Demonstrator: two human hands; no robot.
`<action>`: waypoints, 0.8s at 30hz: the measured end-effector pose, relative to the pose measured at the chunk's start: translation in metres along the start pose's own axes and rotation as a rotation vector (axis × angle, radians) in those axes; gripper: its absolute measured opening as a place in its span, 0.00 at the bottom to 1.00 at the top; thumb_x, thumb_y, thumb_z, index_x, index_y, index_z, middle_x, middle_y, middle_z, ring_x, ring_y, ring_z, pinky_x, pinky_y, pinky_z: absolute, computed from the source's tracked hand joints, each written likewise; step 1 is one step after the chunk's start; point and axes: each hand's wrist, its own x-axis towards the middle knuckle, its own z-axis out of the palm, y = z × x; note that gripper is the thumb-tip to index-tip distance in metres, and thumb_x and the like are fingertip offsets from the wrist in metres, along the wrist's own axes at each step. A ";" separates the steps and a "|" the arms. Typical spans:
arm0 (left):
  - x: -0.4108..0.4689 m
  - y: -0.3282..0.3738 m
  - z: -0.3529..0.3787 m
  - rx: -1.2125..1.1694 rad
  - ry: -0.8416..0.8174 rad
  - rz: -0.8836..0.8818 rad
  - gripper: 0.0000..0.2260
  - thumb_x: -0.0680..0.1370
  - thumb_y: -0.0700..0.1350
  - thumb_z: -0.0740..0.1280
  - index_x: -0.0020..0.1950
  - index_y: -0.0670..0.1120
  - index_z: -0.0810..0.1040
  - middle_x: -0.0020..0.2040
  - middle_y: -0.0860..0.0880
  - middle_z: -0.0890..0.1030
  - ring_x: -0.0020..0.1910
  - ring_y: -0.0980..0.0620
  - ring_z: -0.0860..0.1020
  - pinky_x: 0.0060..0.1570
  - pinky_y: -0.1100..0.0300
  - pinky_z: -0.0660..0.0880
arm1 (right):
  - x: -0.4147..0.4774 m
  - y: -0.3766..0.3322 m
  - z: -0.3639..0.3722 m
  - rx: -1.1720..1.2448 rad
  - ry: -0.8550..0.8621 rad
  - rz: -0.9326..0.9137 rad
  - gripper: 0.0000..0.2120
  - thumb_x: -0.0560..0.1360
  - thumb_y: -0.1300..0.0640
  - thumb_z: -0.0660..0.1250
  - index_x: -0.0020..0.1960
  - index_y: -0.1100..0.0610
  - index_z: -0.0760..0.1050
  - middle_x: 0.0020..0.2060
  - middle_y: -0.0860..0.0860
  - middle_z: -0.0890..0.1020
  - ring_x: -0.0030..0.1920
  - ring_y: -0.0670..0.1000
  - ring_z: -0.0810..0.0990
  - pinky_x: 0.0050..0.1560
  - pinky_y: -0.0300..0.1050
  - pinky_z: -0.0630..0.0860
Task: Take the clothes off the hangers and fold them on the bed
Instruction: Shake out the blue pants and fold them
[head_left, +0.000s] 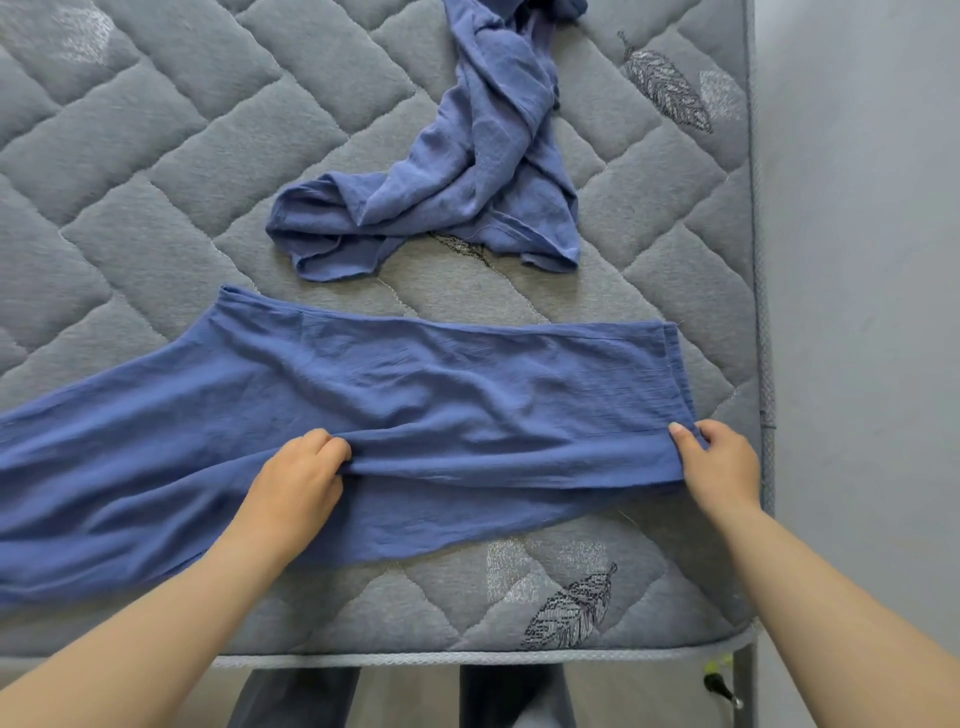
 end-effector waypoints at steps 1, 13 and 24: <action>-0.001 -0.001 -0.002 -0.017 0.001 0.011 0.08 0.67 0.28 0.68 0.43 0.38 0.78 0.40 0.42 0.76 0.37 0.40 0.75 0.33 0.49 0.73 | 0.000 0.001 0.000 -0.008 0.000 0.009 0.16 0.79 0.53 0.64 0.43 0.67 0.75 0.37 0.60 0.79 0.40 0.59 0.74 0.37 0.49 0.64; -0.031 -0.006 -0.012 -0.223 -0.258 0.146 0.11 0.71 0.39 0.64 0.48 0.53 0.74 0.43 0.58 0.71 0.33 0.57 0.72 0.36 0.69 0.68 | -0.004 -0.002 0.008 0.014 0.099 0.141 0.13 0.80 0.52 0.61 0.46 0.63 0.74 0.48 0.63 0.80 0.48 0.62 0.76 0.42 0.48 0.64; -0.031 0.020 0.019 0.040 -0.240 0.132 0.13 0.64 0.42 0.77 0.45 0.44 0.76 0.44 0.49 0.74 0.40 0.47 0.74 0.36 0.56 0.73 | -0.052 -0.010 0.035 1.040 -0.050 0.657 0.09 0.73 0.49 0.72 0.43 0.54 0.75 0.38 0.51 0.78 0.38 0.47 0.77 0.38 0.40 0.75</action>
